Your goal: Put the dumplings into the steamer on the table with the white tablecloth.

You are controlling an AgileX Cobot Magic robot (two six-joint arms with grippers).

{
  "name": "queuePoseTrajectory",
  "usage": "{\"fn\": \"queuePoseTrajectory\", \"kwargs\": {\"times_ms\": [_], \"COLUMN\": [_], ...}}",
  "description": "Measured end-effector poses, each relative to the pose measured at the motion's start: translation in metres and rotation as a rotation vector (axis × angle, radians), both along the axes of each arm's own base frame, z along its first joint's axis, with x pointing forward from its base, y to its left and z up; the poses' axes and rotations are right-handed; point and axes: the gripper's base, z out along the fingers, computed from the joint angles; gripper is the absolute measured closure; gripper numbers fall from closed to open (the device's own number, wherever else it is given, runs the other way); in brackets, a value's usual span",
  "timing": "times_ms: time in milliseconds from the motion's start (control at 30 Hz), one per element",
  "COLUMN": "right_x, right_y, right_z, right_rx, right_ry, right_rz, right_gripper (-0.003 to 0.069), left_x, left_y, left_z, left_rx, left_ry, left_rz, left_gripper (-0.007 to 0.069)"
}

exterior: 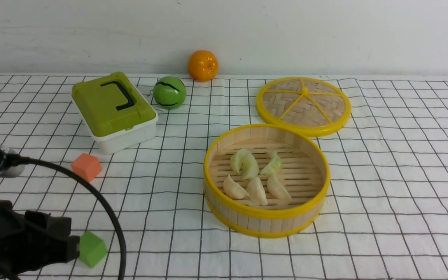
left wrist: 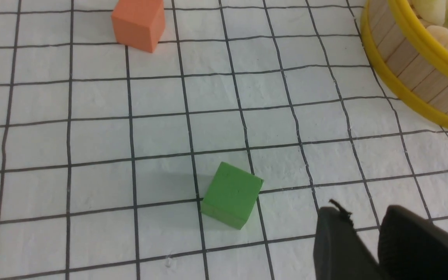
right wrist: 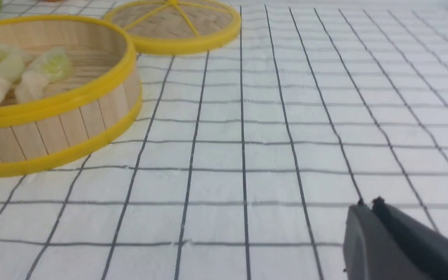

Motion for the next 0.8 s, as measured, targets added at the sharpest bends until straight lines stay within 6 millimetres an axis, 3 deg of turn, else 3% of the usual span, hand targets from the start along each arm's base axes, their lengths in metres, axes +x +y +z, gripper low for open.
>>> {"fn": "queuePoseTrajectory", "kwargs": {"times_ms": [800], "right_x": [-0.0018], "right_y": [0.0035], "right_z": [-0.0023], "right_rx": [0.057], "right_ry": [0.053], "right_rz": [0.036], "right_gripper": [0.0635], "left_x": [-0.0002], "left_y": [0.0002], "left_z": [-0.0003], "left_rx": [0.001], "left_ry": [0.005], "left_rz": [0.001], "left_gripper": [0.0441]}}
